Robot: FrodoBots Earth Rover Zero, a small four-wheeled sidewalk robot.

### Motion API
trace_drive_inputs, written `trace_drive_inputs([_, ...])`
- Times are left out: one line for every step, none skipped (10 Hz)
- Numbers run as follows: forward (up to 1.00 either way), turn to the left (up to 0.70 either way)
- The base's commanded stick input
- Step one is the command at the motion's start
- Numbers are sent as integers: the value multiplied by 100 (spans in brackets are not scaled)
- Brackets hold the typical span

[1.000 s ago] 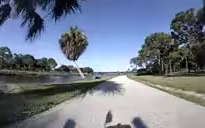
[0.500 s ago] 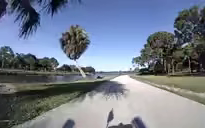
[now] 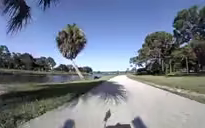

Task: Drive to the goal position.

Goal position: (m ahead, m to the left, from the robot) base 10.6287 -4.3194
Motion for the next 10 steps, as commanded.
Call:
trace_drive_inputs([70, 0])
trace_drive_inputs([70, 0])
trace_drive_inputs([70, 0])
trace_drive_inputs([70, 0])
trace_drive_inputs([70, 0])
trace_drive_inputs([70, 0])
trace_drive_inputs([70, 0])
trace_drive_inputs([70, 0])
trace_drive_inputs([70, 0])
trace_drive_inputs([70, 0])
